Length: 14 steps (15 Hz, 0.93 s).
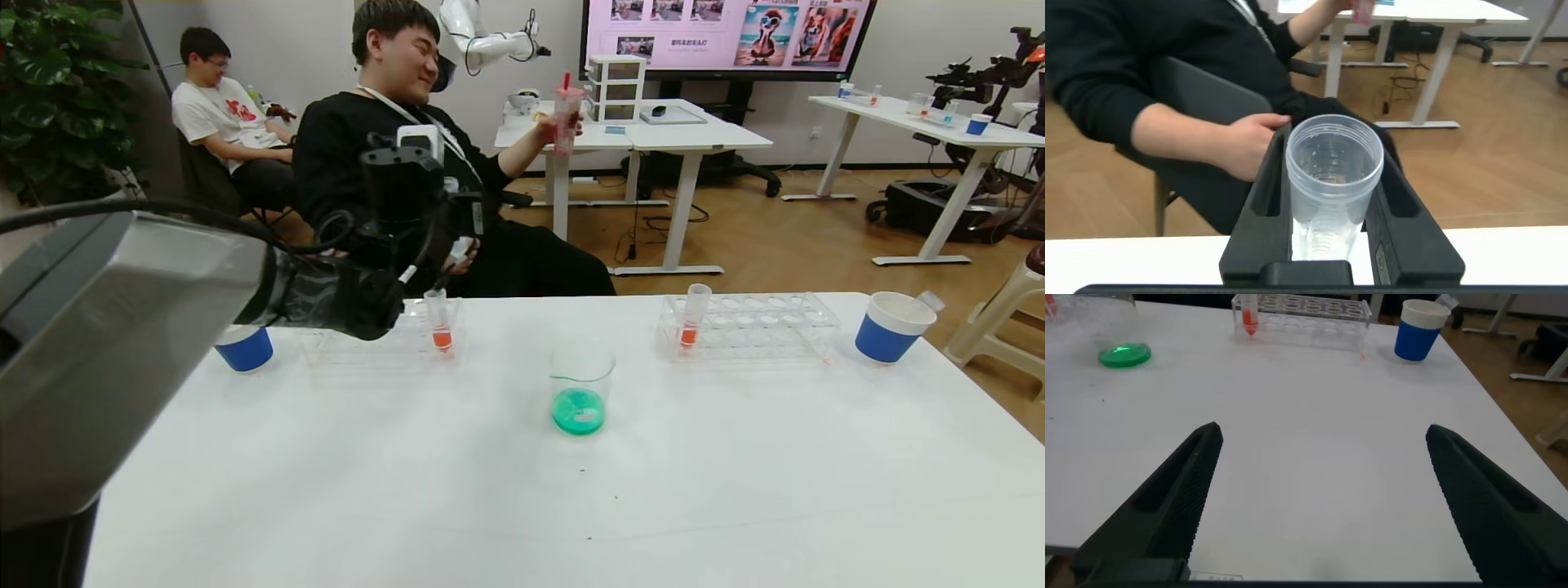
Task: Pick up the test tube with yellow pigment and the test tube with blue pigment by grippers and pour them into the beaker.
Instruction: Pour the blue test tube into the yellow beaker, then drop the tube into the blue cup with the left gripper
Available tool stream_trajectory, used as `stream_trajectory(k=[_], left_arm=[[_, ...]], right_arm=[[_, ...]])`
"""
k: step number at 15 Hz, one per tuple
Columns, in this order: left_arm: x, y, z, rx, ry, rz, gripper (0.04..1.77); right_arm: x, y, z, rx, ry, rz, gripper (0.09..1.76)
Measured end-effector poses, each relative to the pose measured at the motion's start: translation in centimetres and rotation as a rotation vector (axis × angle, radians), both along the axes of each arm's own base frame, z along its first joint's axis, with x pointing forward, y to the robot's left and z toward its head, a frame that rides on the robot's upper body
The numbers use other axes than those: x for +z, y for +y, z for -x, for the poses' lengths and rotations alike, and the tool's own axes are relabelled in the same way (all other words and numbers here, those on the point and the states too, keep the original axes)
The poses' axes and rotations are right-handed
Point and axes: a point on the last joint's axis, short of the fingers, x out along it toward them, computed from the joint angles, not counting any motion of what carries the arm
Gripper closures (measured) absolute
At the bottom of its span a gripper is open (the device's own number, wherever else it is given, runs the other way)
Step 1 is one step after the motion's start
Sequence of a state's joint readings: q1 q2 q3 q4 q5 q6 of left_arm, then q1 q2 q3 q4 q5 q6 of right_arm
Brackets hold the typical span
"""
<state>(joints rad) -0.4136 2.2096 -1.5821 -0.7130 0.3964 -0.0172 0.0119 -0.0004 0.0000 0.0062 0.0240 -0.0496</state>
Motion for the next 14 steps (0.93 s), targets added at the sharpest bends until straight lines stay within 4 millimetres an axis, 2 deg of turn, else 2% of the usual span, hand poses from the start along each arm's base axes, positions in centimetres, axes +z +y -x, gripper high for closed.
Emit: stream_trajectory(k=[2,4,7,9,14], left_arm=[[0.3,4.6,-0.6,0.034,0.011,-0.004,1.30],[0.7,10.1,-1.1,0.097,0.013,0.000,1.30],[1.0,17.7,-1.1,0.209,0.013,0.006,1.30],[0.5,21.5,-0.4,0.262,0.036,0.014,1.30],[-1.2,29.1,2.0,0.383,0.003,0.012,1.30]], right_arm=[[0.0,0.0,0.0,0.000,0.000,0.000,0.11],[0.0,0.0,0.0,0.000,0.000,0.000,0.11],[0.0,0.0,0.0,0.000,0.000,0.000,0.11],[0.0,0.0,0.0,0.000,0.000,0.000,0.11],[0.0,0.0,0.0,0.000,0.000,0.000,0.11]])
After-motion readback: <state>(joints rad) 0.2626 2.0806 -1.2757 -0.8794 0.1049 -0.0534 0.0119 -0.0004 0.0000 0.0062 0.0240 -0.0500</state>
